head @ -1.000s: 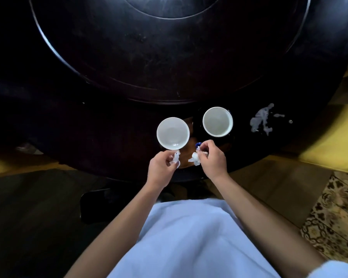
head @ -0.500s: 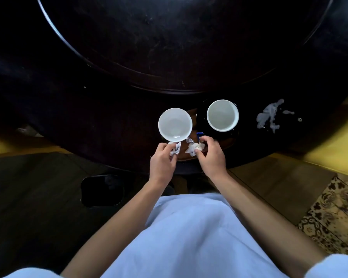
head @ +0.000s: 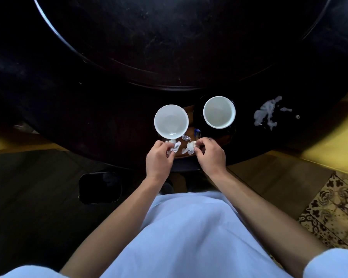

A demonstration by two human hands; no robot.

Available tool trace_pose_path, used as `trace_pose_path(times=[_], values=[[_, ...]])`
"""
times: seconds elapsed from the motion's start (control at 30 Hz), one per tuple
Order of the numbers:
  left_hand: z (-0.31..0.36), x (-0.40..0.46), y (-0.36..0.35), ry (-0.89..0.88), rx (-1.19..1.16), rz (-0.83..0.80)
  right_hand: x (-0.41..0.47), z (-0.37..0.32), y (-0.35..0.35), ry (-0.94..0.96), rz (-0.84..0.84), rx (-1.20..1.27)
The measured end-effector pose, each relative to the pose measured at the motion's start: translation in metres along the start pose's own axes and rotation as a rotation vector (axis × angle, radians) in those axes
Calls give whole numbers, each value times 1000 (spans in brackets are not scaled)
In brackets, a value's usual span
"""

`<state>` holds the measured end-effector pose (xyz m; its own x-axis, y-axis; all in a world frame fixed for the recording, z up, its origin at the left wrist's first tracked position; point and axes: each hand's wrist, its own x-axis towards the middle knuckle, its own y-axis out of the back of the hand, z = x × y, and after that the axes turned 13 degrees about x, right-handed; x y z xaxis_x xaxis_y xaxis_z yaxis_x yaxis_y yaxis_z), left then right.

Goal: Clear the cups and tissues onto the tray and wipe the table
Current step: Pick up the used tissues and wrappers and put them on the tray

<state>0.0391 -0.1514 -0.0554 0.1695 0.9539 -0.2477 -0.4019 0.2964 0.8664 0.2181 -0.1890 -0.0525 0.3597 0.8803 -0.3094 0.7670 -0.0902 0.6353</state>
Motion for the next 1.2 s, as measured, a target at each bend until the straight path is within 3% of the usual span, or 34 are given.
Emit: trace_pose_path(times=[0.17, 0.4, 0.6, 0.87, 1.0, 1.1, 1.2], values=[[-2, -1, -9, -38, 190, -47, -3, 0, 2, 38, 16, -17], [-16, -8, 0, -28, 107, -64, -11, -7, 5, 144, 87, 2], [-21, -8, 4, 71, 10, -99, -12, -23, -12, 258, -74, -68], [-16, 8, 7, 117, 49, -100, 7, -28, -23, 138, -139, -286], [-24, 0, 21, 168, -55, -44, 10, -29, -23, 138, -142, -284], [-27, -8, 40, 124, -126, 20, 4, -35, -14, 189, -47, -220], [-14, -9, 66, 28, -209, 66, -8, -52, 10, 152, -13, 93]])
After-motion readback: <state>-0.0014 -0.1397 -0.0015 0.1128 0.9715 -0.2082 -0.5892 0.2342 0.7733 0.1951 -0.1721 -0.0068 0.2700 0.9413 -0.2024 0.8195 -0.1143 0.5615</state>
